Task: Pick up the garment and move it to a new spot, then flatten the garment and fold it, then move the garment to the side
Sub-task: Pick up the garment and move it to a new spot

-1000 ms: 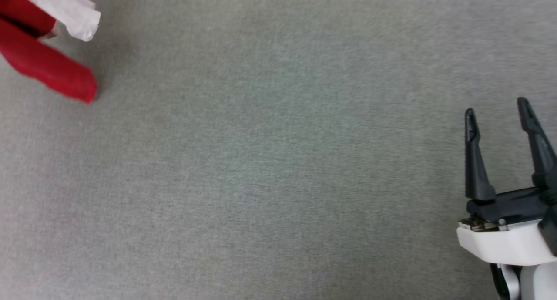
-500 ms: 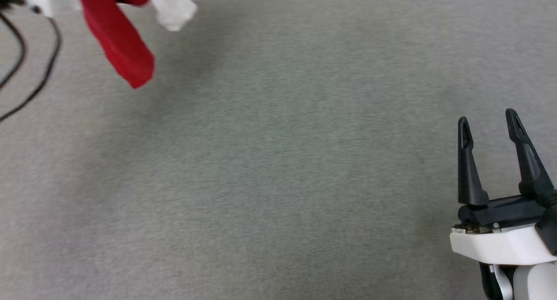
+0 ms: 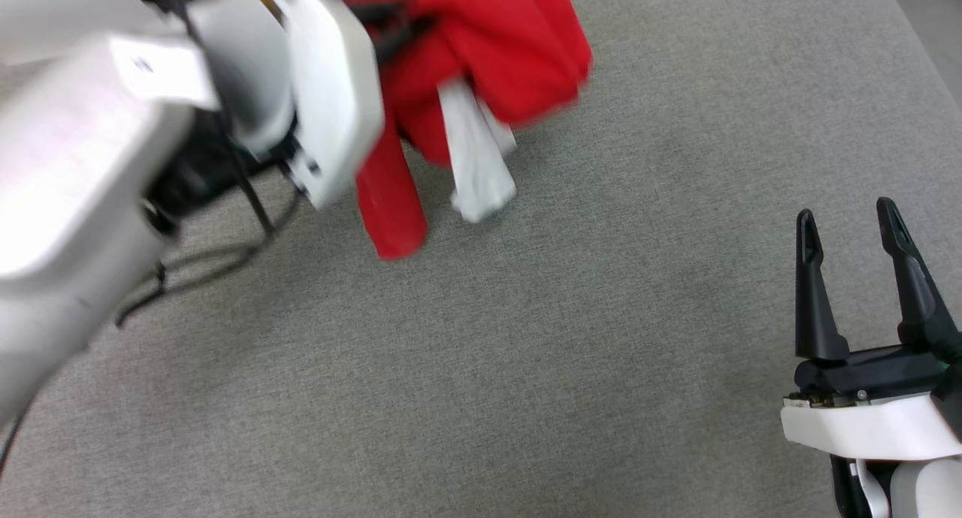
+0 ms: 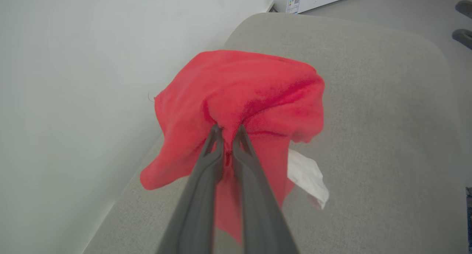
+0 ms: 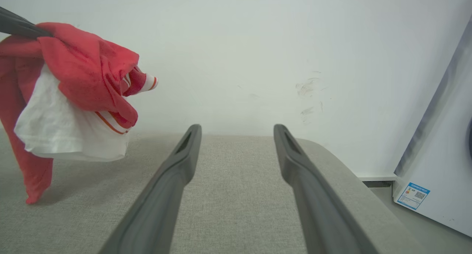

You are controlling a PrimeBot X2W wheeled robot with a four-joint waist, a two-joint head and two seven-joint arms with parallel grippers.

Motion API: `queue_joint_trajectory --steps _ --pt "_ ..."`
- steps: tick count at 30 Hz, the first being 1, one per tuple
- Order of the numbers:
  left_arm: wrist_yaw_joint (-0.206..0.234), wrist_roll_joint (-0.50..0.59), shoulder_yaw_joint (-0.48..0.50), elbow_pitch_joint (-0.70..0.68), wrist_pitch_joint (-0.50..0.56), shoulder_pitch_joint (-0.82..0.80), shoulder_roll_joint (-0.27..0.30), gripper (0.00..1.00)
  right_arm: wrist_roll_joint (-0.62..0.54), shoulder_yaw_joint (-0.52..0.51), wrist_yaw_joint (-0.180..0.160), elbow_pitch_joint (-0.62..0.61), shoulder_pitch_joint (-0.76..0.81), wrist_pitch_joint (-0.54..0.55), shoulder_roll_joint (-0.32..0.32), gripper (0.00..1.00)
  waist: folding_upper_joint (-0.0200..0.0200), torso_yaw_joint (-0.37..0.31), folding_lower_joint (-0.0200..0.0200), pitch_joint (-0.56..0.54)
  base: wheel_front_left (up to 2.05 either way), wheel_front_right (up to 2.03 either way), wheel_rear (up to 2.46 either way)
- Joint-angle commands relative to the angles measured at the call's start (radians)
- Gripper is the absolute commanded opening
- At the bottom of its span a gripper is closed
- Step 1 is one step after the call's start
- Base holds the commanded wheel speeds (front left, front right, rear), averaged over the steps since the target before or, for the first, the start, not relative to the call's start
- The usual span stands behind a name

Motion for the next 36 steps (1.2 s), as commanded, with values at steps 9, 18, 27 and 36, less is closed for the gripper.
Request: queue_joint_trajectory --steps 9,18,27,36 --pt "0.000 0.017 -0.197 -0.011 -0.049 0.216 -0.060 0.00 0.001 -0.005 0.000 0.016 -0.007 -0.002 0.003 1.00 0.0000 0.025 0.0001 0.029 0.00 0.00 0.00" --pt "0.000 0.029 -0.311 0.086 -0.094 0.388 -0.140 0.00 0.004 0.000 0.000 0.043 -0.004 -0.002 0.003 1.00 0.0000 0.038 0.0001 0.025 0.00 0.00 0.00" --pt "0.051 0.098 -0.221 0.135 -0.398 0.388 -0.213 1.00 -0.021 -0.006 0.000 0.072 0.048 -0.002 0.003 1.00 0.0000 0.081 0.0001 -0.080 0.00 0.00 0.00" --pt "0.241 0.195 -0.104 0.110 -0.691 0.446 -0.188 1.00 -0.040 -0.004 0.000 0.080 0.093 -0.002 0.003 1.00 0.0000 0.138 0.0001 -0.162 0.00 0.00 0.00"
